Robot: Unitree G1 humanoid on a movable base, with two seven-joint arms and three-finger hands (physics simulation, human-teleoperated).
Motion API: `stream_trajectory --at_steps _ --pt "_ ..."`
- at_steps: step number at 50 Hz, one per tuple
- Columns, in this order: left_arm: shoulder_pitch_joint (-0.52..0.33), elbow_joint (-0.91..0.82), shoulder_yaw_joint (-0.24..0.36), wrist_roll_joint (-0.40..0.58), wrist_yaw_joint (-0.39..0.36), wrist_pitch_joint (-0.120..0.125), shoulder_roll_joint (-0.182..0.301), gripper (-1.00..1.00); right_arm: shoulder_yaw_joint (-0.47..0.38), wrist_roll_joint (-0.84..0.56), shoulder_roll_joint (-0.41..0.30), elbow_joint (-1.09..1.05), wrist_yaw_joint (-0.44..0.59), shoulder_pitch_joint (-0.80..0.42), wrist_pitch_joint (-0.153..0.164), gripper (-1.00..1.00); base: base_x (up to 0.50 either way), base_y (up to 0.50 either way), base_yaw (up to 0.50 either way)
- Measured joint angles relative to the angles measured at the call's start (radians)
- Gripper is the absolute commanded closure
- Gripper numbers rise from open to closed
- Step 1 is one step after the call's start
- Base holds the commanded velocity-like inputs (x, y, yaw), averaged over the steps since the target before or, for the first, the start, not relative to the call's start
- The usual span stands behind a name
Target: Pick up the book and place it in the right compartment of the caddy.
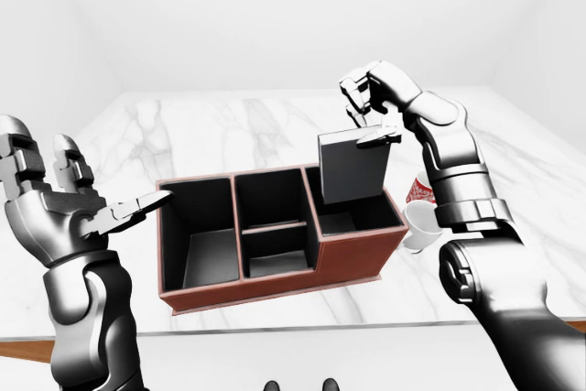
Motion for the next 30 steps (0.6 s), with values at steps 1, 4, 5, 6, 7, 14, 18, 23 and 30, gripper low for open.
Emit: stream_trajectory --at_steps 1,4,5,6,7,14,18,23,30 --pt "0.000 0.000 0.000 0.000 0.000 0.000 0.000 -1.00 0.000 0.001 0.000 0.002 -0.001 0.000 0.000 1.00 0.00 0.00 0.00" --pt "0.000 0.000 0.001 -0.001 0.000 0.000 0.000 -1.00 0.000 0.003 0.002 0.010 -0.003 -0.001 0.000 1.00 0.00 0.00 0.00" --pt "0.000 0.000 0.001 -0.001 0.000 0.000 0.000 -1.00 0.000 0.003 0.002 0.012 -0.004 0.000 0.000 1.00 0.00 0.00 0.00" --pt "0.000 0.000 0.001 -0.001 0.000 0.000 0.000 -1.00 0.001 0.003 0.002 0.014 -0.004 0.000 0.000 1.00 0.00 0.00 0.00" --pt "0.000 0.000 0.001 -0.001 0.000 0.000 0.000 -1.00 0.001 0.003 0.002 0.016 -0.005 0.000 0.000 1.00 0.00 0.00 0.00" --pt "-0.001 0.000 0.001 -0.001 0.000 0.000 0.001 -1.00 0.001 0.007 0.004 0.033 -0.010 0.000 0.000 1.00 0.00 0.00 0.00" --pt "-0.001 0.002 0.000 -0.001 0.000 0.000 0.001 -1.00 0.000 0.010 0.005 0.043 -0.013 0.003 0.000 1.00 0.00 0.00 0.00" --pt "-0.002 0.002 0.000 -0.001 0.000 0.000 0.001 -1.00 0.000 0.014 0.007 0.053 -0.018 0.012 0.000 1.00 0.00 0.00 0.00" --pt "-0.001 0.003 -0.001 0.000 0.000 0.000 0.000 -1.00 0.000 0.019 0.007 0.061 -0.021 0.023 0.000 1.00 0.00 0.00 0.00"
